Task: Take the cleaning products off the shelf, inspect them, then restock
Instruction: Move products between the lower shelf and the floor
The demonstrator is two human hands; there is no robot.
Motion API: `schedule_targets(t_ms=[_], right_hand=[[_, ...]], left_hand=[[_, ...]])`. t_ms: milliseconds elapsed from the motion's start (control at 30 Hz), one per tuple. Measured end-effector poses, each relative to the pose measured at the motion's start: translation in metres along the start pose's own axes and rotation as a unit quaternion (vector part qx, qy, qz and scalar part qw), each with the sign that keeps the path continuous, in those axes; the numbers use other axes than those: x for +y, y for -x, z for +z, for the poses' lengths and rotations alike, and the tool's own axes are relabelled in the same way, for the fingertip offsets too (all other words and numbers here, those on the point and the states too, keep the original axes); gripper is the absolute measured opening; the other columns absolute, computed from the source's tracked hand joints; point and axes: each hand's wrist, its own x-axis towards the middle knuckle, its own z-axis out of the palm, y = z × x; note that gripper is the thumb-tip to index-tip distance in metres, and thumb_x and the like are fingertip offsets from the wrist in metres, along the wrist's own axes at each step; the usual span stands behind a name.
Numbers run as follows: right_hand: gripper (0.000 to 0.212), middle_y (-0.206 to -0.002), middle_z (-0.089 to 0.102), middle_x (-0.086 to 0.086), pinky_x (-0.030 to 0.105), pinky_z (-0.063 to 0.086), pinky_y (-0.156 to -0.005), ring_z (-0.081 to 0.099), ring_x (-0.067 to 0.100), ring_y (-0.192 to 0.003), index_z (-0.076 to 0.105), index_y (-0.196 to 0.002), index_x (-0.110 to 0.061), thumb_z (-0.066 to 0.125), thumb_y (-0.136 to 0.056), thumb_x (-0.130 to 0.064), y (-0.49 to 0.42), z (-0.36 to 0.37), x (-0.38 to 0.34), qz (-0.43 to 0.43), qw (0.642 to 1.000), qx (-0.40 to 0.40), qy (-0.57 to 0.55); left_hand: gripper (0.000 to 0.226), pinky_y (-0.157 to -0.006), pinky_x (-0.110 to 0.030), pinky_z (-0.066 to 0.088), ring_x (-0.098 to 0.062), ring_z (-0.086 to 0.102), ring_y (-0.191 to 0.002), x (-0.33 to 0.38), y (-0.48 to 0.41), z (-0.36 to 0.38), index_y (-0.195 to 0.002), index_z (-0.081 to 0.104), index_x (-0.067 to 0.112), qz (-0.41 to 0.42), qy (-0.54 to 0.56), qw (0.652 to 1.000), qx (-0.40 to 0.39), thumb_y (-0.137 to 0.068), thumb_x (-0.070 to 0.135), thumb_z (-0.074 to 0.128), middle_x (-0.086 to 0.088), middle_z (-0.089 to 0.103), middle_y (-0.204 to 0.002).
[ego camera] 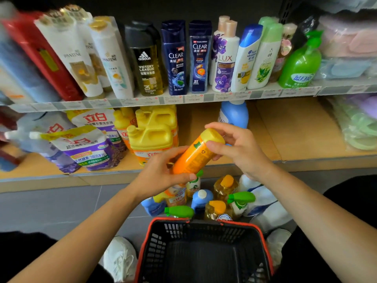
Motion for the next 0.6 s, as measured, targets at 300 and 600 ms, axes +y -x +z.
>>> schedule_targets(t_ms=[300,600], right_hand=[[0.024,-0.098,0.070,0.000,0.028,0.058,-0.065,0.066,0.014,-0.087,0.066,-0.114,-0.018,0.064,-0.091,-0.020,-0.034,0.007,0.023,0.090,0.981,0.098,-0.140],[0.019,-0.111,0.070,0.009,0.031,0.061,-0.074,0.074,0.019,-0.092,0.065,-0.118,-0.020,0.056,-0.102,-0.017,-0.053,0.053,0.076,0.159,0.986,0.040,-0.037]], left_hand=[[0.059,-0.080,-0.035,0.061,-0.017,0.070,-0.101,-0.034,0.036,-0.030,-0.129,0.063,0.022,-0.141,0.163,0.976,0.027,-0.075,0.023,0.087,0.000,0.072,-0.114],[0.065,-0.065,-0.018,0.056,-0.003,0.070,-0.091,-0.052,0.066,-0.064,-0.099,0.068,0.037,-0.142,0.148,0.925,0.320,-0.043,0.055,0.096,0.015,0.072,-0.101]])
